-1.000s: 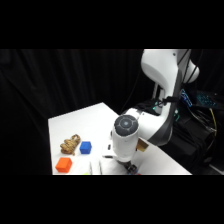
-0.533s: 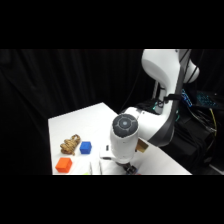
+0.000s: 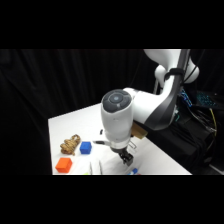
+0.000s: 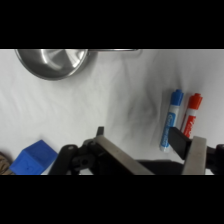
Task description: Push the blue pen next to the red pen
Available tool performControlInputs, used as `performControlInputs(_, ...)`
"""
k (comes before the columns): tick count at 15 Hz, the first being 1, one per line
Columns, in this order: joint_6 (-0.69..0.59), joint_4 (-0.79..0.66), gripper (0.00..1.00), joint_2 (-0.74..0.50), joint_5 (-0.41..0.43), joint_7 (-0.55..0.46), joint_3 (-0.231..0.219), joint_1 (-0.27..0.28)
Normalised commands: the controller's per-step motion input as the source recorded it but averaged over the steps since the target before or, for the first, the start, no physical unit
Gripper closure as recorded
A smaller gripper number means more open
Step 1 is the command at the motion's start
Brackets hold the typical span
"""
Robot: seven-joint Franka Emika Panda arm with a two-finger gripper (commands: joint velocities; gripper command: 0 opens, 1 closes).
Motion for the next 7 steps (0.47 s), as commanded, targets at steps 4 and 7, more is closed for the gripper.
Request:
performControlInputs(4, -0.25, -0.13, 0.0, -0.38, 0.15, -0.13, 0.136, -0.184)
performControlInputs(7, -0.13, -0.15, 0.0, -0.31, 0.155, -0.17, 0.135, -0.156)
